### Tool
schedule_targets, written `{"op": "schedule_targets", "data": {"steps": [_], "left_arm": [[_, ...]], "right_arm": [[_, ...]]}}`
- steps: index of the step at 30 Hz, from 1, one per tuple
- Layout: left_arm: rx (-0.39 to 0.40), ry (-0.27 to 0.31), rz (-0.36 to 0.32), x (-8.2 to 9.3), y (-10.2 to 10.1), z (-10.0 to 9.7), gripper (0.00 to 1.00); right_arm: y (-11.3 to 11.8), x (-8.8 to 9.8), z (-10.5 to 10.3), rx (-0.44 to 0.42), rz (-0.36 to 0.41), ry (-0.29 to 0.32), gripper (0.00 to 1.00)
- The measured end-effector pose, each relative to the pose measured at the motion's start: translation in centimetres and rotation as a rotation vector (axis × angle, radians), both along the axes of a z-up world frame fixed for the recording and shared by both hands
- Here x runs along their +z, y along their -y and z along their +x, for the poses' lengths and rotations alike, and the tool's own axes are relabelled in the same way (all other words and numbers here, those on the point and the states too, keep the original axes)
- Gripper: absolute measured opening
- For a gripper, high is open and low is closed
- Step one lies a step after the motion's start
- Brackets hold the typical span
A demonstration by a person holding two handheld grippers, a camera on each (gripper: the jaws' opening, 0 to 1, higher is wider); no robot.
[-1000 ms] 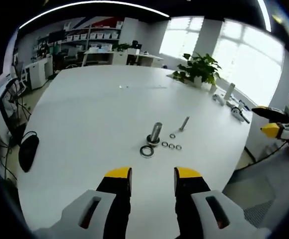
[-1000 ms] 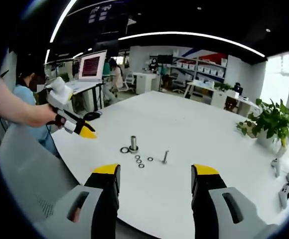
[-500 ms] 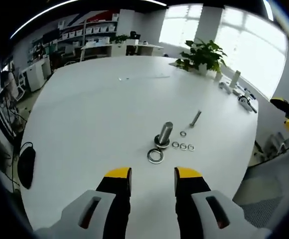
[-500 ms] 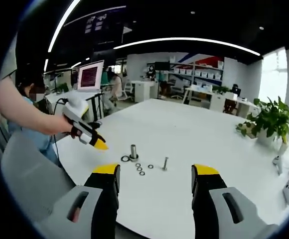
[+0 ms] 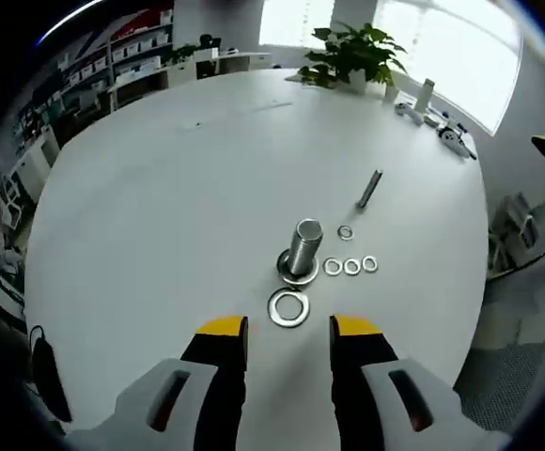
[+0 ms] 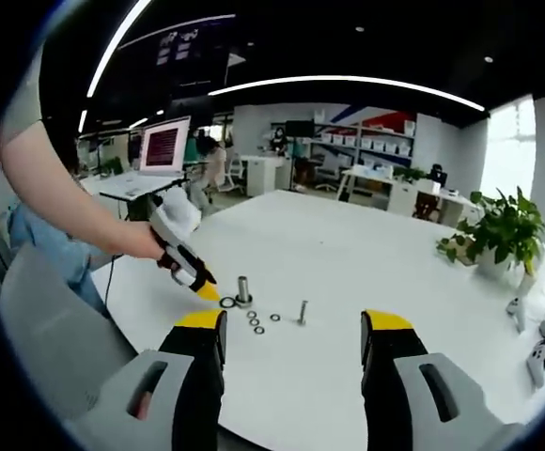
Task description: Place the washer onto the threaded stud by aligning its center hole with the stud, sliding it down to the base, and recovering from edge contact or off-axis alignment until the washer reaches the visible bottom stop.
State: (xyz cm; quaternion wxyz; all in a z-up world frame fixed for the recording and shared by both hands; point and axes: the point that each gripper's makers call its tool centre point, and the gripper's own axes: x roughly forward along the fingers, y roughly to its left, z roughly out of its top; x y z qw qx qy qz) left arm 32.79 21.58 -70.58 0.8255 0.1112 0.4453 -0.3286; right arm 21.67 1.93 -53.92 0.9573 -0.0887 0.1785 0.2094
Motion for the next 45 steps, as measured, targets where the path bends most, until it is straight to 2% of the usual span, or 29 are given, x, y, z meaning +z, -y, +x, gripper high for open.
{"op": "schedule_targets", "data": {"steps": [3, 8, 21, 22, 24, 25, 29, 41, 45], "left_arm": [[-0.039, -0.03, 0.036, -1.1, 0.2, 0.2, 0.33], [-0.094, -0.037, 0.082, -1.9, 0.5, 0.4, 0.32], [-0.222, -0.028, 0.162, -2.7, 1.0, 0.7, 0.29], [-0.235, -0.025, 0.169, -2.7, 1.1, 0.7, 0.29], [-0.322, 0.003, 0.203, -2.7, 1.3, 0.6, 0.27], [-0.303, -0.016, 0.19, -2.7, 1.4, 0.5, 0.27], [-0.31, -0.028, 0.197, -2.7, 1.2, 0.7, 0.24], [-0.418, -0.071, 0.278, -2.9, 1.4, 0.5, 0.21], [-0.423, -0.086, 0.283, -3.0, 1.3, 0.7, 0.21]], "right_arm": [[0.2, -0.1, 0.0, -0.008, -0.005, 0.001, 0.6], [0.4, -0.1, 0.1, -0.017, -0.009, -0.002, 0.6], [0.6, -0.3, 0.1, -0.024, -0.022, -0.005, 0.59], [0.6, -0.2, 0.1, -0.023, -0.02, -0.004, 0.59], [0.6, -0.1, 0.1, -0.025, -0.013, 0.001, 0.59], [0.6, -0.1, 0.1, -0.025, -0.013, -0.001, 0.59], [0.5, -0.4, 0.1, -0.018, -0.017, -0.011, 0.59], [0.5, -0.3, 0.0, -0.018, -0.015, -0.012, 0.59], [0.5, -0.3, 0.0, -0.018, -0.012, -0.01, 0.59]]}}
